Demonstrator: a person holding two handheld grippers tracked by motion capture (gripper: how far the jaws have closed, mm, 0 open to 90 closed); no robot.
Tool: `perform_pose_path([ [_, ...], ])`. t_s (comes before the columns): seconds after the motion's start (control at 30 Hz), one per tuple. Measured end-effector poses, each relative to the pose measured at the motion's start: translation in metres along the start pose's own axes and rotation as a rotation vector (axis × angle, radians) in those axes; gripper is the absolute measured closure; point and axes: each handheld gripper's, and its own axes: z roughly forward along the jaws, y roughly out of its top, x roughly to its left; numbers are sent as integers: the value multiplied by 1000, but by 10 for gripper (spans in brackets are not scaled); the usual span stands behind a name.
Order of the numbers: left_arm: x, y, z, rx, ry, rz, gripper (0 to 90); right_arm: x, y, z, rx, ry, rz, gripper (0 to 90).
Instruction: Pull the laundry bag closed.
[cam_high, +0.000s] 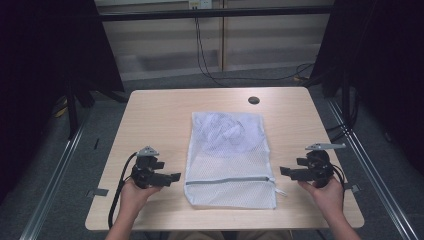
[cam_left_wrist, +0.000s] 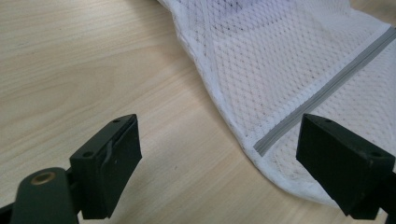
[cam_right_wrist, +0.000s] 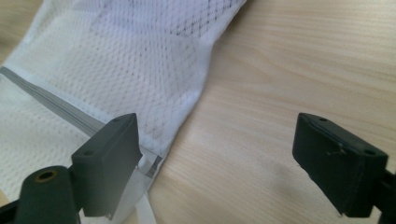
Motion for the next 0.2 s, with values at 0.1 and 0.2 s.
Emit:
perform_pose_path([
  [0.1, 4, -1, 3, 12, 23, 4, 132, 0, -2, 5, 25, -13, -18, 105],
  [0.2, 9, -3, 5, 11, 53, 1, 128, -2, -3, 8, 45, -27, -33, 87],
])
